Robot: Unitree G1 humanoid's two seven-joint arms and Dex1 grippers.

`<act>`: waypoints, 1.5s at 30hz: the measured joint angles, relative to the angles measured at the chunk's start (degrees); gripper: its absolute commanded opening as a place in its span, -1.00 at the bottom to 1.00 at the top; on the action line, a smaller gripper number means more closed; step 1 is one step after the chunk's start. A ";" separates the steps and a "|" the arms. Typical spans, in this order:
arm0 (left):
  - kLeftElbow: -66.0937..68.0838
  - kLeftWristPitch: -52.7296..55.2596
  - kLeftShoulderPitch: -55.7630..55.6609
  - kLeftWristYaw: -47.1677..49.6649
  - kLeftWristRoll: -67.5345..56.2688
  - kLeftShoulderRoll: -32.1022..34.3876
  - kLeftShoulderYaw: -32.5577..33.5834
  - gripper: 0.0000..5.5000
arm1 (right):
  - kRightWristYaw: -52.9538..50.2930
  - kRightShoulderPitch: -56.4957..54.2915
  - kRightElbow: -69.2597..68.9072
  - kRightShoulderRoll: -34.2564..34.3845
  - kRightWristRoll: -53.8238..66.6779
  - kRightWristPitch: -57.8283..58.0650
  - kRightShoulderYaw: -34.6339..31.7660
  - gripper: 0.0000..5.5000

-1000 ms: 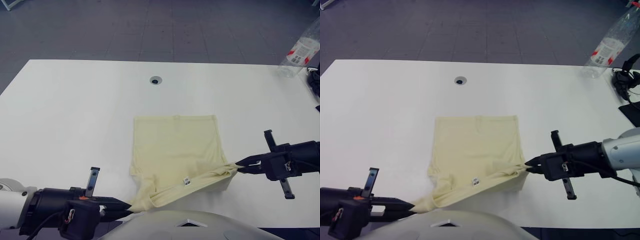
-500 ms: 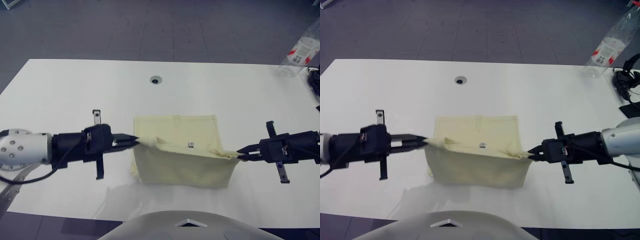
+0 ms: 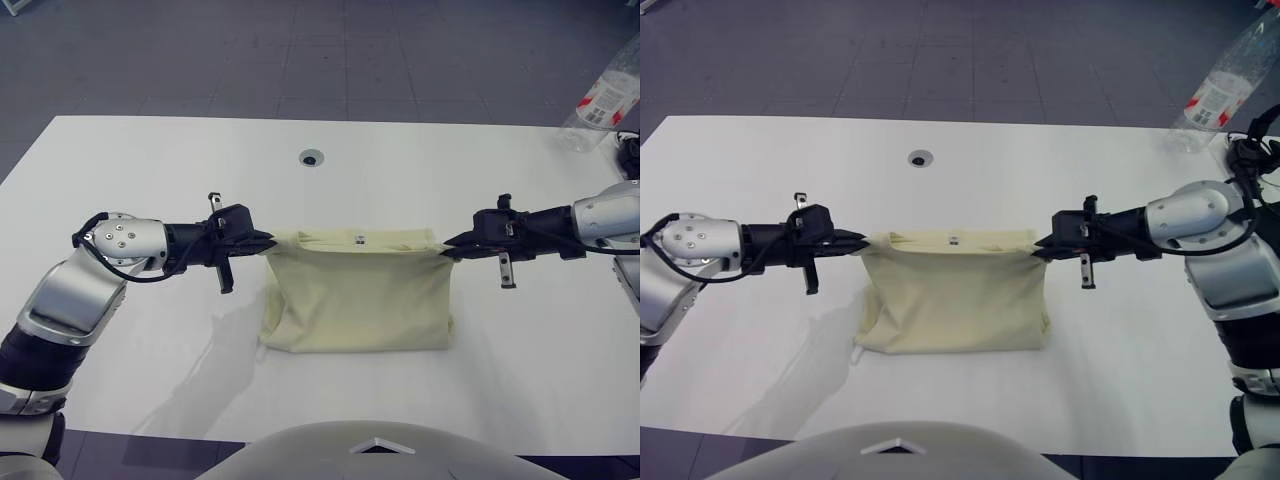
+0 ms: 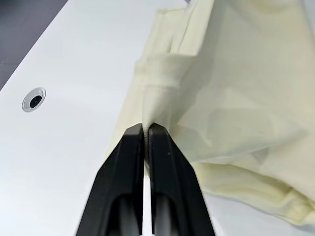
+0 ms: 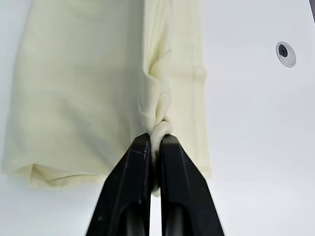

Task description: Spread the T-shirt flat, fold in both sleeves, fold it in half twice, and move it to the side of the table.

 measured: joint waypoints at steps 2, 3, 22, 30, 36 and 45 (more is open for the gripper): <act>2.22 -0.98 -0.46 -0.41 1.20 -0.83 -0.10 -1.00 | -0.01 -2.34 2.05 1.41 -1.22 -0.10 1.46 -0.99; 3.23 -1.40 -0.77 -0.65 1.97 -1.57 -0.14 -1.00 | 0.04 -3.26 2.96 2.12 -1.80 -0.26 2.16 -0.99; 14.26 -3.94 -3.33 4.12 12.33 -17.43 -5.99 -0.55 | -6.38 -8.76 21.21 15.84 -12.03 0.82 10.12 -0.42; 19.36 -2.96 -3.15 17.49 13.60 -27.02 -0.32 -0.08 | -20.00 -8.81 27.93 22.18 -16.10 -0.57 8.91 0.03; 18.87 -3.58 -1.70 19.60 14.22 -28.69 0.41 0.31 | -25.75 -9.29 30.92 23.59 -17.72 -3.19 7.67 0.40; 19.58 -8.03 -1.21 22.35 16.89 -28.89 0.76 0.82 | -27.31 -9.72 32.31 23.90 -19.04 -6.53 7.15 0.89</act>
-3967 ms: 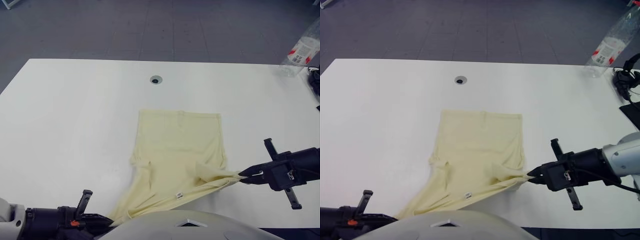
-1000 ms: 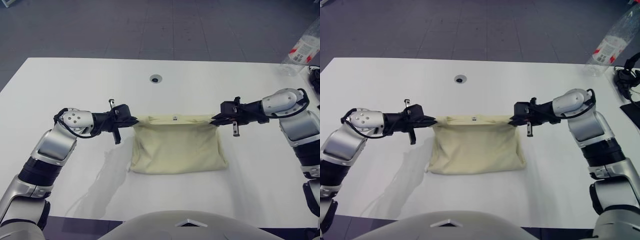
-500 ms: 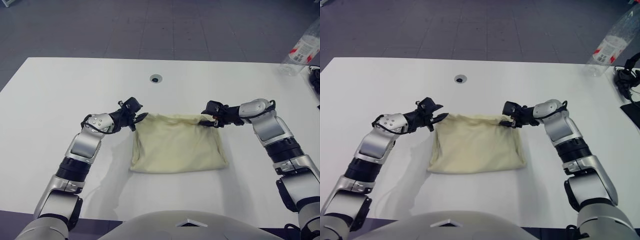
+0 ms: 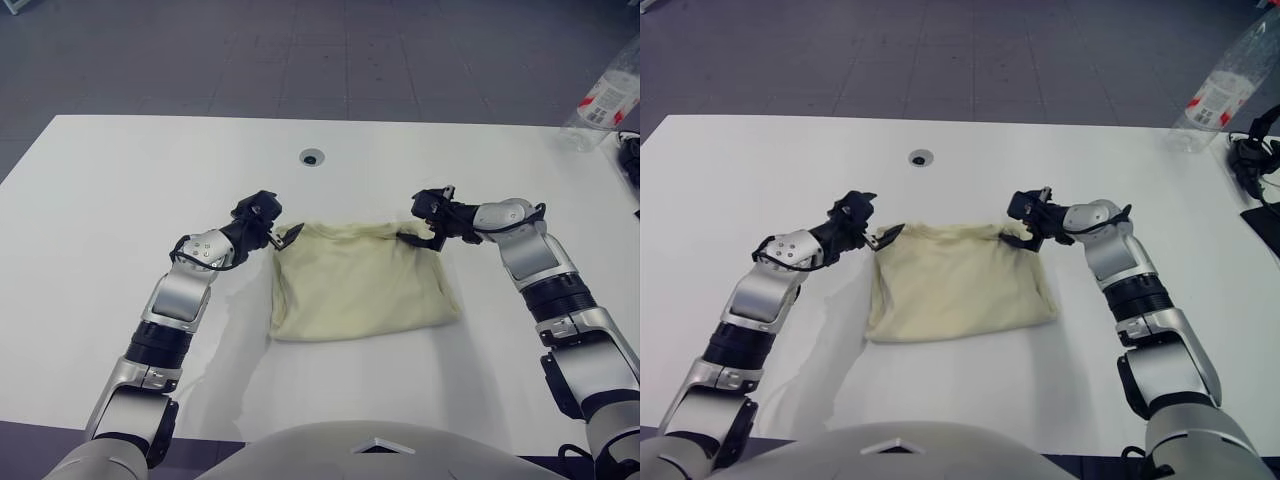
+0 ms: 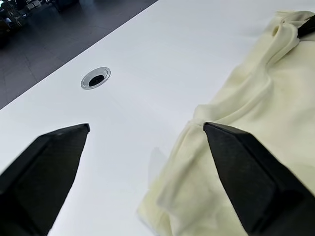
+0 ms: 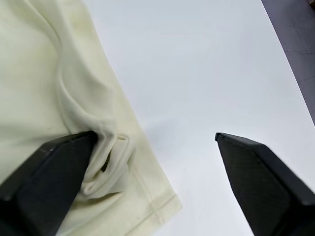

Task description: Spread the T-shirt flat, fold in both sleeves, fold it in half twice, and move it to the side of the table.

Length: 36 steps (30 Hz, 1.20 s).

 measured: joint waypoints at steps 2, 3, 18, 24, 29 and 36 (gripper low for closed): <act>0.44 -1.11 0.35 0.14 1.03 -0.04 -0.31 0.93 | 0.15 -0.08 -0.31 0.18 0.95 0.76 -1.50 0.96; 0.60 -1.40 0.53 0.18 1.21 -0.07 -0.34 0.96 | 0.24 -0.20 -0.55 0.21 1.39 1.07 -2.05 0.96; 5.07 -5.00 1.31 1.45 4.37 -1.00 -0.63 0.96 | -2.04 -2.26 3.79 0.51 -1.48 -3.96 -2.87 0.96; 5.08 -5.53 1.58 1.54 4.50 -1.56 -0.64 0.96 | -6.69 -3.07 8.00 0.63 -4.19 -8.28 -2.59 0.96; 5.31 -6.08 2.12 1.54 5.45 -1.76 -0.64 0.96 | -8.57 -3.46 10.28 1.05 -6.21 -11.05 -1.70 0.96; 5.55 -6.57 2.12 1.83 5.55 -1.87 -0.27 0.96 | -8.06 -3.45 10.66 1.03 -6.58 -11.91 -1.69 0.96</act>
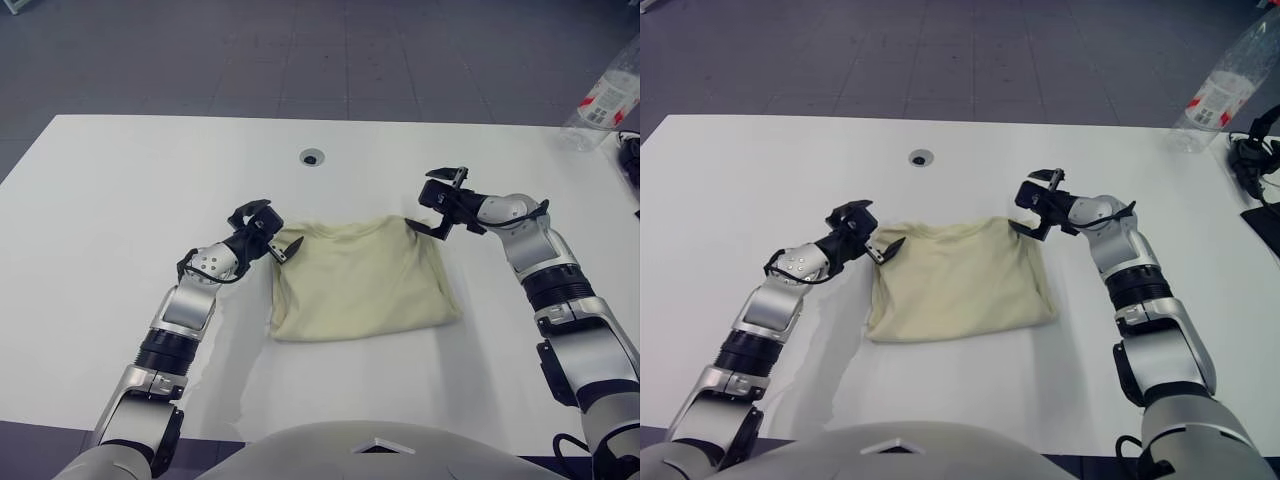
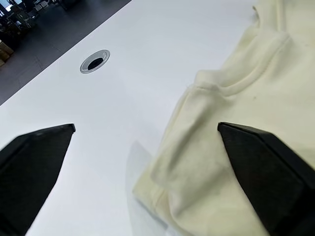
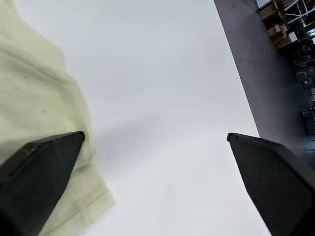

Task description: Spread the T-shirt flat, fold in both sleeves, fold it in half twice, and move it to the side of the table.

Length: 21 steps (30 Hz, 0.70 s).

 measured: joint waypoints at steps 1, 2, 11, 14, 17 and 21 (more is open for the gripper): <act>0.00 -0.02 0.00 0.13 -0.03 -0.01 0.23 0.96 | 0.14 0.00 -0.01 -0.01 0.00 -0.03 -0.01 0.96; 0.00 -0.04 0.00 0.21 -0.04 -0.02 0.44 0.96 | 0.37 0.01 -0.04 -0.04 0.02 -0.04 -0.02 0.96; -1.14 -0.03 -0.48 1.10 -1.79 0.16 5.71 0.96 | 0.47 4.59 -7.55 -7.63 -7.52 -9.08 4.31 0.96; -1.02 -0.44 -1.11 1.33 -1.83 0.86 7.55 0.96 | 2.29 9.95 -15.47 -14.37 -8.99 -11.01 4.19 0.96; -3.37 -0.62 -1.21 1.32 -3.14 1.59 9.65 0.96 | 7.10 15.62 -24.51 -19.75 -7.53 -9.04 2.34 0.96; -12.64 -0.55 -0.37 -0.68 -8.23 2.10 12.72 0.96 | 13.02 22.00 -35.78 -23.18 -4.21 -4.41 0.42 0.96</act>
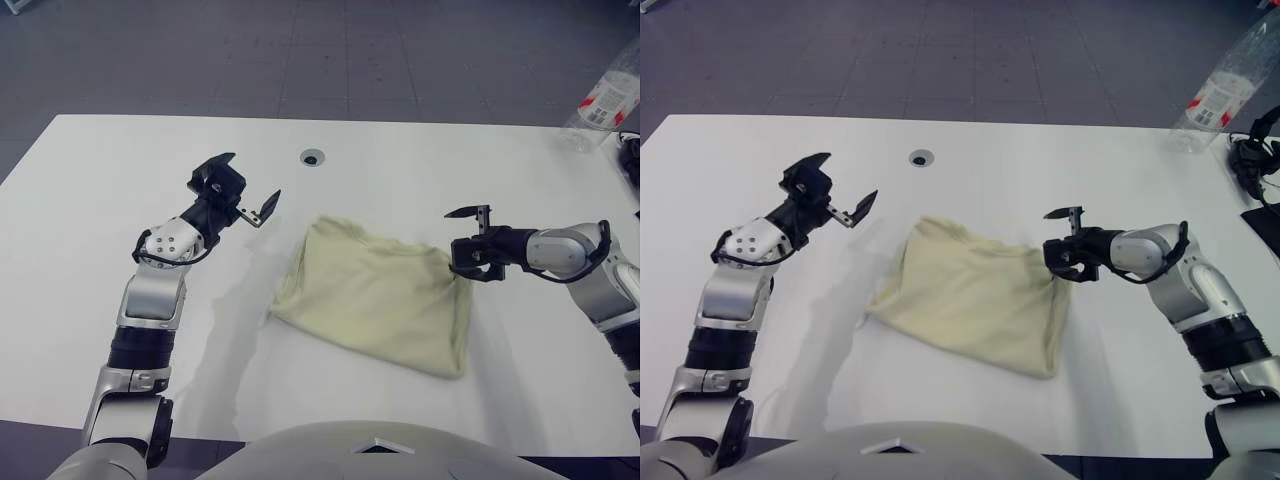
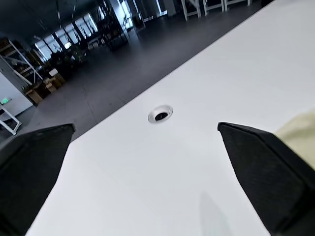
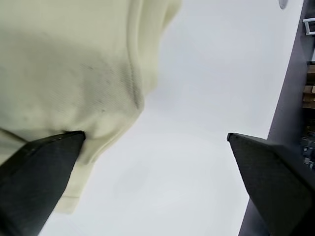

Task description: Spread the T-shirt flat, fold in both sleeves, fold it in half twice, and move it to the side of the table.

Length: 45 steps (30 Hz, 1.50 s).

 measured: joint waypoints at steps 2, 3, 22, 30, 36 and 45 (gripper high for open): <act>-2.91 0.31 0.62 -0.11 -1.38 0.68 2.43 0.96 | 2.97 3.72 -6.37 -1.71 1.91 2.65 -1.14 0.96; -3.82 0.65 1.51 -0.11 -2.08 1.57 3.85 0.96 | 5.44 6.88 -11.02 -3.15 4.45 4.85 -2.17 0.96; -2.60 1.18 13.00 -6.60 4.21 9.80 -1.82 0.96 | 8.06 21.33 -42.67 -1.64 40.57 33.96 -19.36 0.96; -8.38 1.42 16.78 -9.64 2.16 11.86 0.00 0.96 | -9.23 -1.84 -22.27 14.04 34.48 35.94 -12.48 0.96; -15.60 4.15 19.63 -10.71 -0.83 13.75 3.46 0.96 | -17.43 -8.77 -1.89 25.40 20.57 24.66 0.61 0.96; -21.76 7.71 23.75 -17.10 -4.97 15.67 -2.50 0.96 | -20.89 -11.08 16.63 31.03 10.01 7.59 7.10 0.96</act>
